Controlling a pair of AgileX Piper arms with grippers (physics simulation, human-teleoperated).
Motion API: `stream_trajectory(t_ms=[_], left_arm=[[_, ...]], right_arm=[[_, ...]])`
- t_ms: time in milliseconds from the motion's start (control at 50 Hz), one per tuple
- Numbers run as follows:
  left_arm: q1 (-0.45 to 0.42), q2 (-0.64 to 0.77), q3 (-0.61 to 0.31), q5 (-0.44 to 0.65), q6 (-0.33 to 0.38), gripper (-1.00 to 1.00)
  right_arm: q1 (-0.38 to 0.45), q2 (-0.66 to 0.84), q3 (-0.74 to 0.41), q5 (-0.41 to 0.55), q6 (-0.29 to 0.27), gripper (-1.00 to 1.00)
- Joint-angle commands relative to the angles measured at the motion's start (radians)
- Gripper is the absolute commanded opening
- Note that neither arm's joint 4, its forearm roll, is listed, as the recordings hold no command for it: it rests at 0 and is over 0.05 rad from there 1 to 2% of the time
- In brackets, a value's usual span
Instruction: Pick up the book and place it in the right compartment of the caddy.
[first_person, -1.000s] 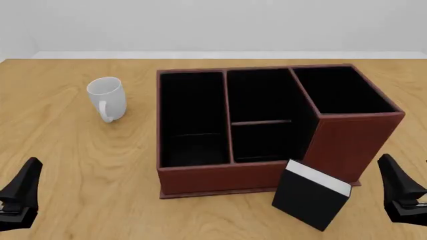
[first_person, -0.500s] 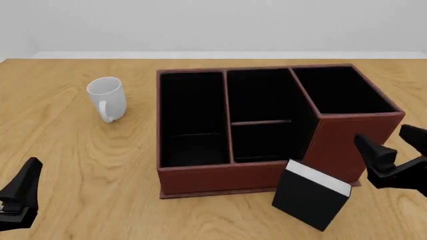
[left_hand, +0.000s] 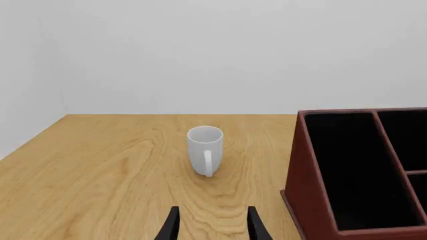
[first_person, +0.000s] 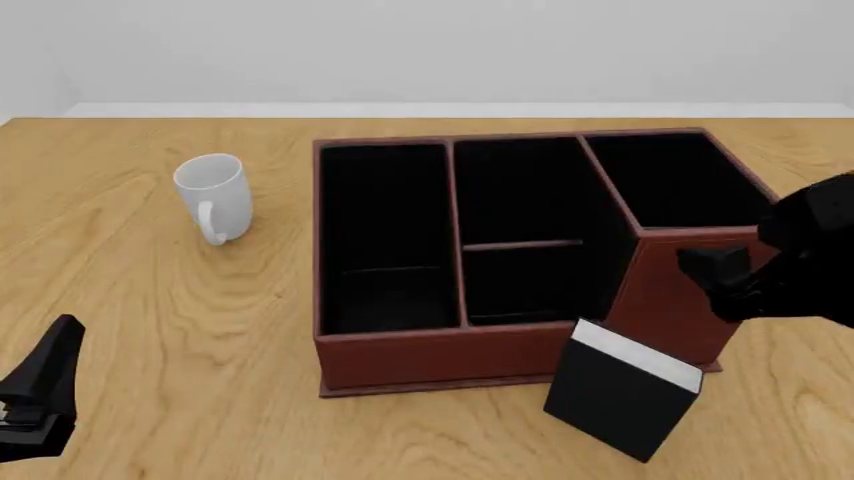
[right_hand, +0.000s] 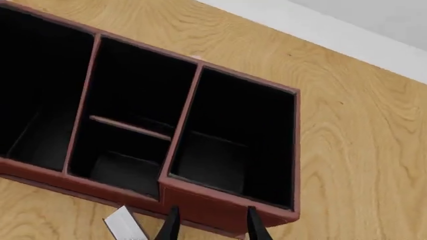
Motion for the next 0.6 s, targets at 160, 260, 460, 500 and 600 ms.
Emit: stream_trajectory(t_ms=[160,260,460,500,600], left_arm=[[0.000,0.000,0.000,0.000,0.000,1.00],[0.000,0.000,0.000,0.000,0.000,1.00],[0.000,0.000,0.000,0.000,0.000,1.00],[0.000,0.000,0.000,0.000,0.000,1.00],[0.000,0.000,0.000,0.000,0.000,1.00]], right_arm=[[0.062,0.132,-0.178,0.287,-0.008,1.00],[0.076,0.137,-0.199,0.355,-0.014,1.00],[0.081,0.155,-0.291,0.508,-0.036,1.00],[0.093,0.155,-0.293,0.517,-0.028,1.00],[0.123,0.163,-0.293,0.551,-0.006,1.00]])
